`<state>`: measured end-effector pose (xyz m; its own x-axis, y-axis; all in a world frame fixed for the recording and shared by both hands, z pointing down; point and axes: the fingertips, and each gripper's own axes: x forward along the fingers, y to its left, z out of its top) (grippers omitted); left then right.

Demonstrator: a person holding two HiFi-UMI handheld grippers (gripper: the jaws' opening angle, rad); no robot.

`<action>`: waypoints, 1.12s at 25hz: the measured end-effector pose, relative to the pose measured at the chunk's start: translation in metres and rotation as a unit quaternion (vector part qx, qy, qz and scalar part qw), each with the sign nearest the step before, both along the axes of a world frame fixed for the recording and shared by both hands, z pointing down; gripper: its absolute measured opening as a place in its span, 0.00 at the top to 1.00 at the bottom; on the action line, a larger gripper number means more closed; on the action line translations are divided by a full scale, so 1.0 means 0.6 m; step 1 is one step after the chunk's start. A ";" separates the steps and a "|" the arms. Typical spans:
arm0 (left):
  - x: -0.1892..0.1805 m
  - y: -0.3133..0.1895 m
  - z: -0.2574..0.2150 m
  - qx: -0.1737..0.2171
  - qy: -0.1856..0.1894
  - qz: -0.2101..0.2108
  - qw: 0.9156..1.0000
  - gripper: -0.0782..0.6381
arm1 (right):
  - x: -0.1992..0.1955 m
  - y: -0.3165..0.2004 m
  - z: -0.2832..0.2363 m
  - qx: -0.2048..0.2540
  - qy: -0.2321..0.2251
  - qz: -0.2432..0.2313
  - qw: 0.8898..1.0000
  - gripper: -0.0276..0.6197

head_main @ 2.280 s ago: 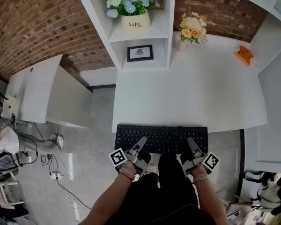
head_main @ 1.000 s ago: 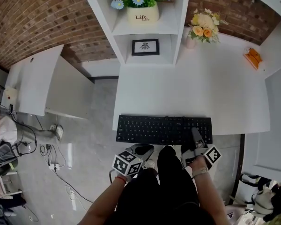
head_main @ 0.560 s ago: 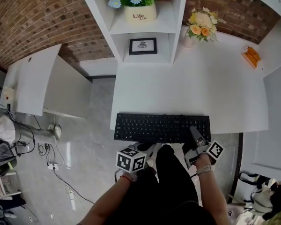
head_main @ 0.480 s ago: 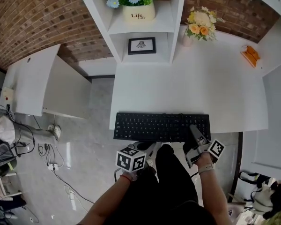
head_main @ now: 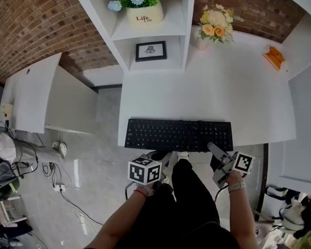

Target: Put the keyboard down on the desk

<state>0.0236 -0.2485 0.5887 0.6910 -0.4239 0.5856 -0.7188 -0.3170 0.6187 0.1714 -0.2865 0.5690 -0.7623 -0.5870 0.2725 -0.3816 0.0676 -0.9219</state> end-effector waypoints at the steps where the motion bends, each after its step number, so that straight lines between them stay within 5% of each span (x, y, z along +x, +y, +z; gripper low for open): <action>1: 0.001 -0.006 0.000 -0.001 -0.001 -0.002 1.000 0.89 | -0.004 0.004 -0.002 0.007 0.016 -0.020 1.000 0.58; 7: 0.014 -0.037 0.008 -0.011 0.000 -0.011 1.000 0.89 | -0.019 0.038 0.004 0.040 0.137 -0.123 0.982 0.62; 10: 0.013 -0.054 0.009 -0.010 -0.004 -0.021 1.000 0.89 | -0.037 0.031 0.006 0.060 0.199 -0.149 0.967 0.93; 11: 0.013 -0.057 0.011 -0.012 -0.004 -0.023 1.000 0.89 | -0.046 0.026 0.008 0.064 0.209 -0.154 0.964 0.96; 20: 0.002 -0.062 0.022 -0.030 0.009 -0.042 0.999 0.89 | -0.162 0.007 0.037 0.048 0.223 -0.202 0.952 0.96; 28: -0.017 -0.086 0.030 -0.034 0.000 -0.077 0.996 0.89 | -0.196 -0.025 0.053 0.027 0.233 -0.192 0.953 0.96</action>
<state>0.0135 -0.2998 0.6067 0.6209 -0.4853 0.6156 -0.7553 -0.1602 0.6355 0.0540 -0.3016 0.6009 -0.7269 -0.3119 0.6119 -0.6868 0.3270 -0.6491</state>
